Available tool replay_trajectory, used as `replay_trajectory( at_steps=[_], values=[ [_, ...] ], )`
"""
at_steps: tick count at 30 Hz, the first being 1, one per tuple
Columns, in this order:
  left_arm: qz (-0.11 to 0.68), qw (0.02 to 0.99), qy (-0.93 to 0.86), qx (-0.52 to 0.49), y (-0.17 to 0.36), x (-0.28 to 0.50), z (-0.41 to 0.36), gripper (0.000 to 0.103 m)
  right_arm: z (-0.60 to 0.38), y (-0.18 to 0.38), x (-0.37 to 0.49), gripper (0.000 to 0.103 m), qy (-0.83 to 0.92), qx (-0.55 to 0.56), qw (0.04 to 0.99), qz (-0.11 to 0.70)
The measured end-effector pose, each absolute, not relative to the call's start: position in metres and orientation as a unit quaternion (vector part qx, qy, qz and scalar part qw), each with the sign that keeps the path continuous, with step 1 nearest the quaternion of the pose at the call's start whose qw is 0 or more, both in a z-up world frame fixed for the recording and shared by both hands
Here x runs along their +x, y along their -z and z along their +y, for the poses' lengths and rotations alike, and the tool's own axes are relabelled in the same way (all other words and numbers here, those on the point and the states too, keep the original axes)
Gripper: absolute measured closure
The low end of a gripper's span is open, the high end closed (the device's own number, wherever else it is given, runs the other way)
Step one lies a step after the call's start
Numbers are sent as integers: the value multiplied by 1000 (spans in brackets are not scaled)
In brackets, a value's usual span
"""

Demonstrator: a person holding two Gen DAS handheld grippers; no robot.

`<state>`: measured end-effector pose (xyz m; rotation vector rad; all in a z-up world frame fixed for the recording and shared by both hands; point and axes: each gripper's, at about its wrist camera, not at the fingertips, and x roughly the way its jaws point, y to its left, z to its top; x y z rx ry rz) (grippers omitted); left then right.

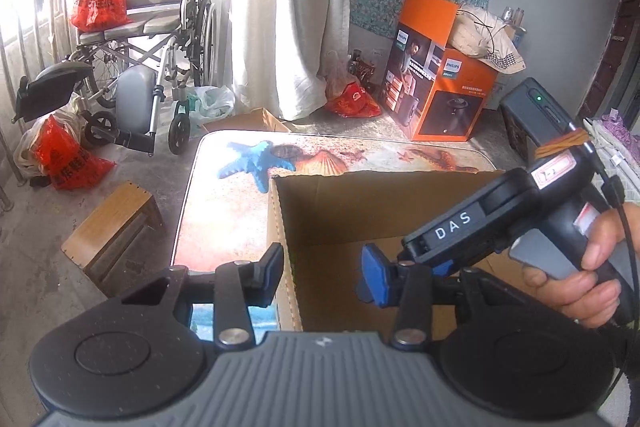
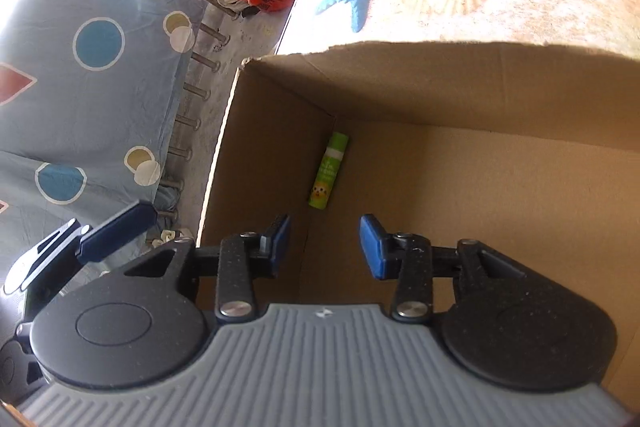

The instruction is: Organize rigid objects

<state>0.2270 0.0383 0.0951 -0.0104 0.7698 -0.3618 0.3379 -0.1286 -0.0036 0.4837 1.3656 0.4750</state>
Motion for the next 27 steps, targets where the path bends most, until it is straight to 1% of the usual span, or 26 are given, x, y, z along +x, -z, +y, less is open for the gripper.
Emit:
replay_trajectory(
  at_steps=[1,3,5,11,22,23,24,27],
  values=[
    [370,912,178,-6,-95,223,41,58,-134,6,329,43,-210,229,708,635],
    [367,913,179,-8,-94,218,44,58,-140,12,315,41,-196,238,683,663],
    [363,914,179,-9,-91,213,49,58,-149,23,302,36,-175,258,654,690],
    [346,922,172,-1,-85,205,57,58,-161,43,291,26,-143,283,614,723],
    [339,928,151,8,-77,211,66,57,-142,84,301,22,-139,298,551,767],
    [339,929,150,9,-77,212,66,57,-141,86,301,19,-140,302,548,767],
    [339,929,150,10,-76,213,67,57,-140,85,303,18,-143,309,546,765],
    [339,929,150,7,-74,213,67,57,-134,85,306,18,-152,322,544,760]
  ],
)
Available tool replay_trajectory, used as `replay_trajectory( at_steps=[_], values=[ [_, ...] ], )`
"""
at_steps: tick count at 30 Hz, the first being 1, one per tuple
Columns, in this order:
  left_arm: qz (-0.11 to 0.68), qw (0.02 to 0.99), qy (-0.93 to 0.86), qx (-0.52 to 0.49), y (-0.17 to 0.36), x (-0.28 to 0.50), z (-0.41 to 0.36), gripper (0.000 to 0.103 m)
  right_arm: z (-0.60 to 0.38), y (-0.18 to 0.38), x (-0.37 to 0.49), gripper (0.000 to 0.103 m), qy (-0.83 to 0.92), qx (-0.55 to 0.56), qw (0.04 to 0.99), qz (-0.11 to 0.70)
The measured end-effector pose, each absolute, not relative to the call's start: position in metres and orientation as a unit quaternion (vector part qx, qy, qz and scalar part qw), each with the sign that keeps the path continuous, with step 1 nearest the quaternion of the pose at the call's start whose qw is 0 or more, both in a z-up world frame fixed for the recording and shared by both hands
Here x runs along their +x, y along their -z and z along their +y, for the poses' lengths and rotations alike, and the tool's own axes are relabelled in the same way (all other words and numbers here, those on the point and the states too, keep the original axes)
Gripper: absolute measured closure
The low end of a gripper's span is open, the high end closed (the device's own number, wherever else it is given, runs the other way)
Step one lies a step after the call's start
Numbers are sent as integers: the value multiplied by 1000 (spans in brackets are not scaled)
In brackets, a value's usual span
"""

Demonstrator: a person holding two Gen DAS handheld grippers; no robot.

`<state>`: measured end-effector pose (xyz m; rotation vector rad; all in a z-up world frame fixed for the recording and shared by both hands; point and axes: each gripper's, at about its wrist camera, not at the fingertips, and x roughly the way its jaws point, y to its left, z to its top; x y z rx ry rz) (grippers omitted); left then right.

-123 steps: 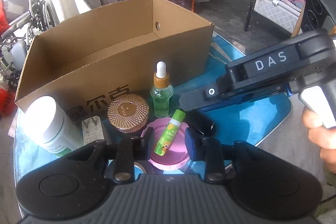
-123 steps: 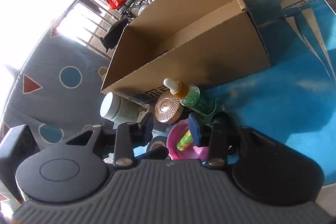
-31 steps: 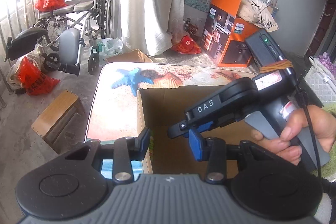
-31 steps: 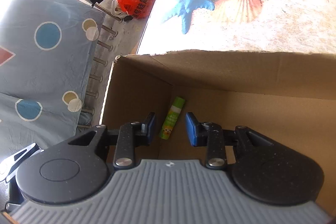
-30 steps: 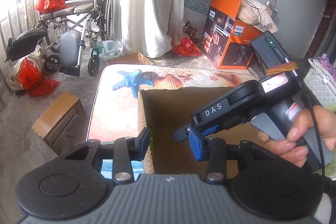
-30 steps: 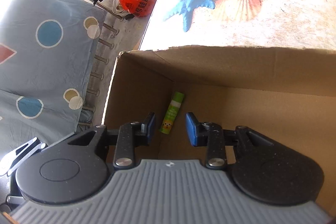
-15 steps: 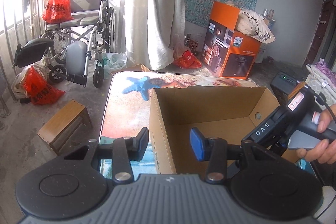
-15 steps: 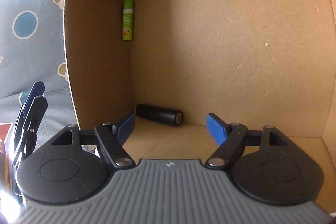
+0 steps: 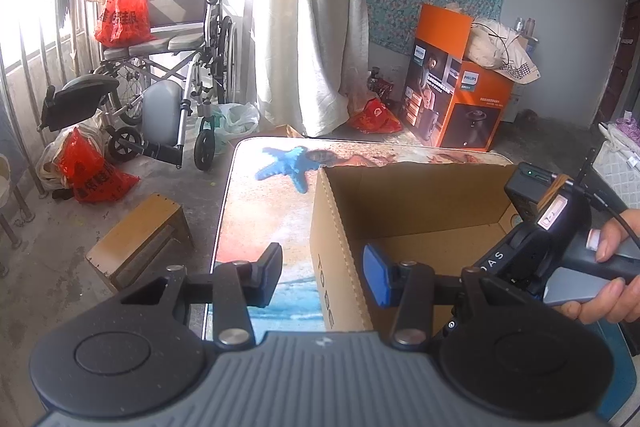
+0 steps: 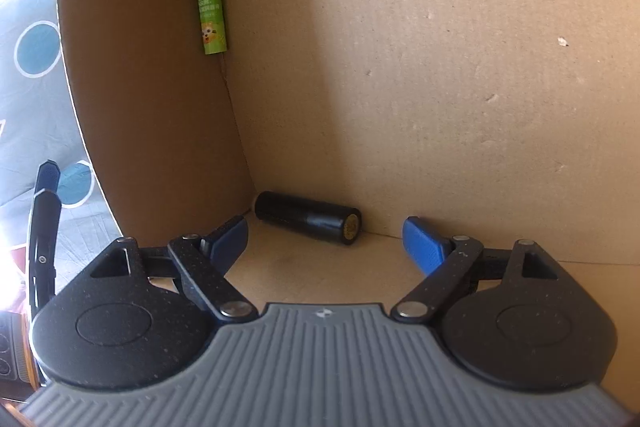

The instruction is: Organize rigid objects

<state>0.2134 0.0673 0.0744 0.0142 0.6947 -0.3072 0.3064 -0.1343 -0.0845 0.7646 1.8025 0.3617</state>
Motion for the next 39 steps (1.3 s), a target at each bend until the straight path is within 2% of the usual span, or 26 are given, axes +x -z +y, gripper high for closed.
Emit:
replay_trajectory(
  at_steps=[9,13,17,30,33,36,39],
  values=[
    [336,930,148,5,-75,213,71,55,-117,81,316,18,-181,347,531,751],
    [332,932,146,2,-79,210,74,55,-118,74,326,18,-194,370,537,733],
    [332,933,141,-1,-80,209,77,55,-112,65,338,13,-194,378,556,714],
    [336,932,138,-3,-78,209,79,55,-110,73,358,13,-177,467,561,661],
    [334,932,139,-1,-78,209,78,55,-110,63,353,13,-165,451,586,653],
    [332,933,138,-1,-76,208,78,53,-107,43,345,15,-155,386,622,663],
    [332,933,137,-5,-75,207,79,53,-103,25,332,24,-171,306,642,682]
  ],
)
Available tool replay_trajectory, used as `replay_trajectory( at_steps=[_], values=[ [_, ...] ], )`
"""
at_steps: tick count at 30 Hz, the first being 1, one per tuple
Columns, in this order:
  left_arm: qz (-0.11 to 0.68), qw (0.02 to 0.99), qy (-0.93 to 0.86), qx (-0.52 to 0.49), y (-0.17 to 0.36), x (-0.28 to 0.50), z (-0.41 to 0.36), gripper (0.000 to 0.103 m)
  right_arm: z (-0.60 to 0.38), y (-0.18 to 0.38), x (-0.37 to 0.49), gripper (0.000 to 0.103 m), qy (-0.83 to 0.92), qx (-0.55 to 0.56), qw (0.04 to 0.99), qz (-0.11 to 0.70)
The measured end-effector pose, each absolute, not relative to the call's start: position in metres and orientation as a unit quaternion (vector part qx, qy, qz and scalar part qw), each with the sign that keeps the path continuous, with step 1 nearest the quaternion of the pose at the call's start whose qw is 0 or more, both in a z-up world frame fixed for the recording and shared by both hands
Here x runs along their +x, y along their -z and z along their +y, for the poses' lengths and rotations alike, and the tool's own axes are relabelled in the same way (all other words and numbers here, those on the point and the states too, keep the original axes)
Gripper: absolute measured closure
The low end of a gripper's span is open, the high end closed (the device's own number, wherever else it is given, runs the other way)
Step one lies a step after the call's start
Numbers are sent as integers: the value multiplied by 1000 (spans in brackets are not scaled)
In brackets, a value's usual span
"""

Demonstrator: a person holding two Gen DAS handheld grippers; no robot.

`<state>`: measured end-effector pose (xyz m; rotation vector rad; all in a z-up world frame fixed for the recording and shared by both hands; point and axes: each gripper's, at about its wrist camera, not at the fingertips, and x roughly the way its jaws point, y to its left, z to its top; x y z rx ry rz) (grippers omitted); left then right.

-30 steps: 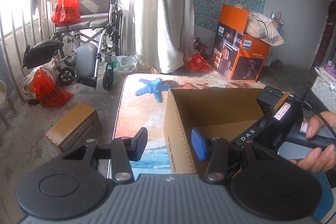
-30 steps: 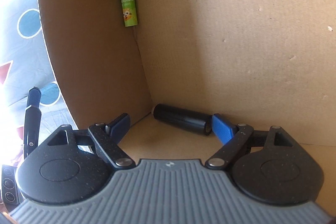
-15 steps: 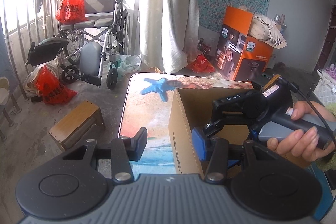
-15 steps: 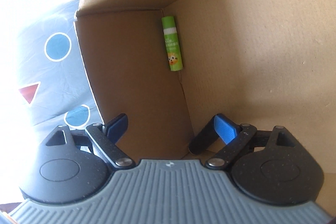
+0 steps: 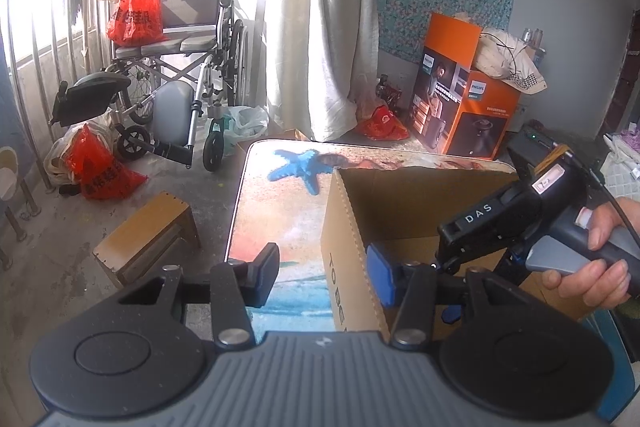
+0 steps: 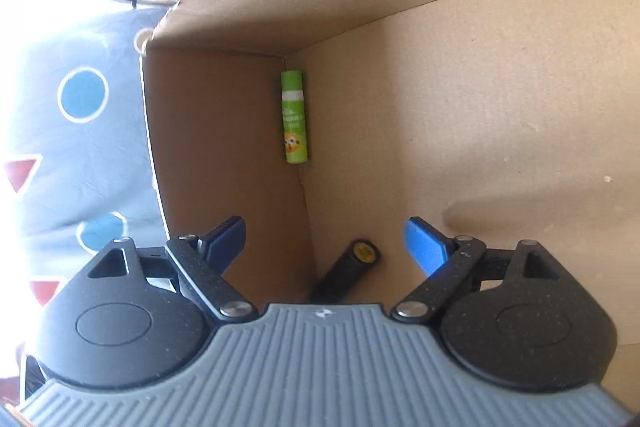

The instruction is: Organize rigid objects

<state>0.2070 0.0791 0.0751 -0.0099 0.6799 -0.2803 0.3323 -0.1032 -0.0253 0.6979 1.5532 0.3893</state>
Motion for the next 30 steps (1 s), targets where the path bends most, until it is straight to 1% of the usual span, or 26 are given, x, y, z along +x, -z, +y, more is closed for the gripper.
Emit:
replay_trajectory(
  at_steps=[2,3,4,6,7,8,11,14,20,24,26,27,30],
  values=[
    [332,933,137,-8,-75,206,80,53,-91,23,328,42,-186,251,639,703],
    [332,933,137,-7,-75,206,80,53,-86,24,326,48,-190,228,637,711],
    [332,933,137,-7,-75,206,80,53,-82,24,326,57,-192,210,635,718],
    [330,934,138,-7,-76,205,80,53,-72,27,327,64,-195,169,632,731],
    [329,934,138,-7,-77,204,81,53,-68,40,332,70,-198,147,631,736],
    [328,934,138,-8,-77,204,81,53,-66,42,330,75,-200,129,631,738],
    [327,935,136,-9,-78,202,82,53,-59,35,332,83,-215,100,640,731],
    [328,935,135,-13,-77,201,83,53,-52,32,338,86,-226,88,655,716],
    [329,934,135,-14,-78,199,83,53,-43,27,347,86,-231,103,692,676],
    [329,934,135,-13,-79,194,82,53,-54,16,345,86,-221,114,707,663],
    [327,935,136,-13,-80,188,81,53,-67,-1,336,85,-215,114,722,648],
    [327,935,136,-13,-81,185,81,53,-94,-15,330,84,-213,117,732,637],
    [323,936,141,-17,-86,173,79,53,-118,-53,303,84,-210,124,764,597]
  ],
)
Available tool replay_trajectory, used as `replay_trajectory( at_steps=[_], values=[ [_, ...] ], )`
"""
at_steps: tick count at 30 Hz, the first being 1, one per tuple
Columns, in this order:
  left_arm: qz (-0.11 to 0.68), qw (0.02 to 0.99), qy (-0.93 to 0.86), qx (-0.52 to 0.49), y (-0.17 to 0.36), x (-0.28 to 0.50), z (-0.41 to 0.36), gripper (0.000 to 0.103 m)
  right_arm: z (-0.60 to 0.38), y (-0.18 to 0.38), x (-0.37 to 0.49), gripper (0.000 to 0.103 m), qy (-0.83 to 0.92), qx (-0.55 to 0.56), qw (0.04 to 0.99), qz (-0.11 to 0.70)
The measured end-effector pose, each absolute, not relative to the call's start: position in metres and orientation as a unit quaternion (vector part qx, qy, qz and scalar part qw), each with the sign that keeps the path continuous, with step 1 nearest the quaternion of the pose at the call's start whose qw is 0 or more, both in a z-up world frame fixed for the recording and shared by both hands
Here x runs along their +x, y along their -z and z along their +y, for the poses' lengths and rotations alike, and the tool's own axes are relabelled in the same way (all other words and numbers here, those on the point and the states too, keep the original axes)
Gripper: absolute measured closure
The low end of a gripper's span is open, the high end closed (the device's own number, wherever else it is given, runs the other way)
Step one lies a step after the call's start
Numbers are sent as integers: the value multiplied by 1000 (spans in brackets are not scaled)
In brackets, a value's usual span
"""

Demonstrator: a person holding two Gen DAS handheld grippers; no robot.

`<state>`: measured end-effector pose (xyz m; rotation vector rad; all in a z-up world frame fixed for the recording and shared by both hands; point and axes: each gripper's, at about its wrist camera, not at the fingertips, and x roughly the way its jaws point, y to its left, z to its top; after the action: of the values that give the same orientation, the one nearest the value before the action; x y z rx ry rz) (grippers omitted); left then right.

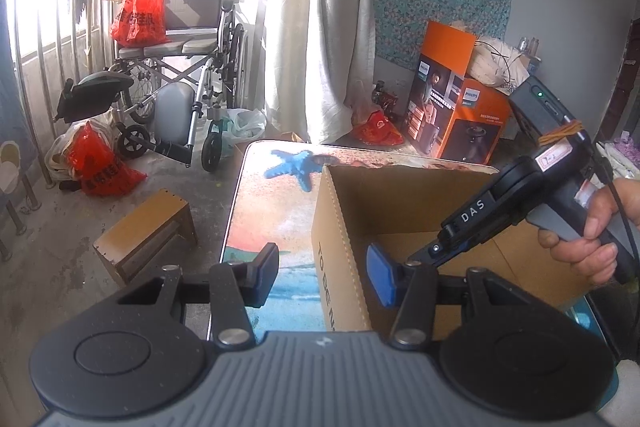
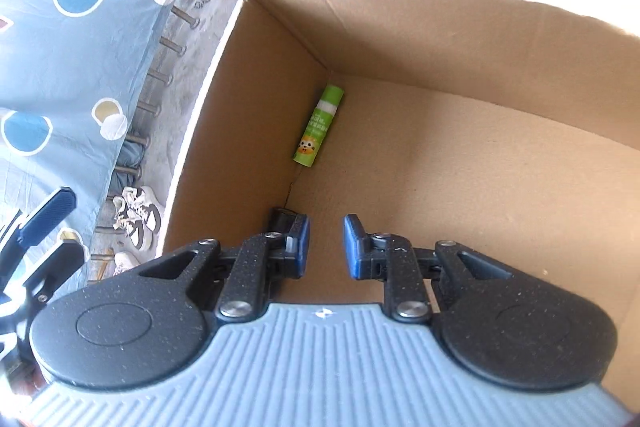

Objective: Organize rigid objects
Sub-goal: 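Move the right gripper out of the box to the black oval case, then close the right gripper on the black oval case and lift it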

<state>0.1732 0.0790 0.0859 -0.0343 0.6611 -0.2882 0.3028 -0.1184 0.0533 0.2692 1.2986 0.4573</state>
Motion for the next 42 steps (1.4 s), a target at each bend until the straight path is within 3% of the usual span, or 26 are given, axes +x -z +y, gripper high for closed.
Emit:
replay_trajectory(
  at_steps=[10,15,21,27,37,42],
  values=[
    [327,919,218,-15,-91,112,53,41,-228,-140,148,82,-199,162,859,442],
    [355,890,285,8,-69,82,13,31,-246,-109,63,79,-158,163,888,399],
    [404,842,353,55,-19,58,-55,30,-248,-17,8,75,-76,159,892,415],
    [370,846,340,175,17,37,-119,38,-228,28,7,74,-76,136,891,425],
    [366,844,318,227,36,29,-146,69,-222,46,39,73,-122,88,876,458],
    [367,841,318,238,39,28,-147,70,-212,53,50,73,-136,67,865,477]
  ],
)
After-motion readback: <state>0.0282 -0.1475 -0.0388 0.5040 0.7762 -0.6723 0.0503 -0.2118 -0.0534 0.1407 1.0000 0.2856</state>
